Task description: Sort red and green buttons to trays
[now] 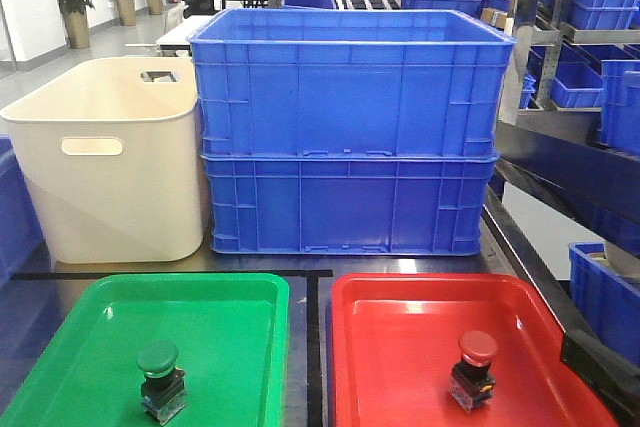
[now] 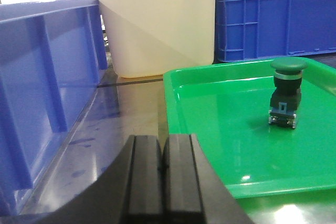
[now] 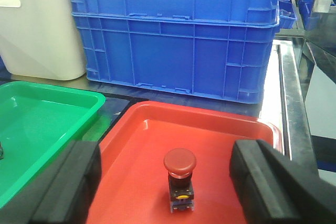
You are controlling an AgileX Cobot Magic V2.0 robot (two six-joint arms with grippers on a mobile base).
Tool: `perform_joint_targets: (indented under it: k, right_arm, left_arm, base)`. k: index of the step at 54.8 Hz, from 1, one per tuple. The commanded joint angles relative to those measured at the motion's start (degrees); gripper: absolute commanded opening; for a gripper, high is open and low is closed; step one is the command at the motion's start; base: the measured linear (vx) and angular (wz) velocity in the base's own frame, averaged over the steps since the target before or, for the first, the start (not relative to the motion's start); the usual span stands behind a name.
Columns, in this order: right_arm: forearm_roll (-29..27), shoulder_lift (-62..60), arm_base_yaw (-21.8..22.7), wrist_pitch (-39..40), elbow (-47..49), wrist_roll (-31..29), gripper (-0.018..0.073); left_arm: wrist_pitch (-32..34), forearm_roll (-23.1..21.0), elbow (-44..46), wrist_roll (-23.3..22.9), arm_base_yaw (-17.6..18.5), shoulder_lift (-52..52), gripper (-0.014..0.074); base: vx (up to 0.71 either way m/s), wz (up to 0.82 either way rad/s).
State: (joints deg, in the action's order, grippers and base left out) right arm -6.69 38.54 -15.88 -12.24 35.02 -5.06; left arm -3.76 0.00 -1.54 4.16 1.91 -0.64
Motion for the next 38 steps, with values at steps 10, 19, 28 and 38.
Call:
perform_joint_targets:
  k: [10,19,28,38]
  right_arm:
    - [6.2,-3.1,0.1,7.2,-3.8,-0.1,0.0499]
    - [7.4,-12.7,0.4,13.5,-13.2,-0.1,0.0388]
    - [7.2,-22.6,7.4,14.4,-22.9,0.3,0.0185]
    - [7.2,-31.3,15.0,14.8,-30.3,0.3,-0.001]
  left_arm:
    - [4.3,-0.5,1.1,0.0,-0.2,-0.9,-0.0007]
    - [4.3,-0.5,1.1,0.0,-0.2,-0.9,-0.0007]
    - [4.3,-0.5,1.1,0.0,-0.2,-0.9,-0.0007]
    - [4.3,-0.5,1.1,0.0,-0.2,-0.9,-0.0007]
  base:
    - [0.0,0.0]
    - [0.0,0.0]
    - [0.0,0.0]
    - [0.0,0.0]
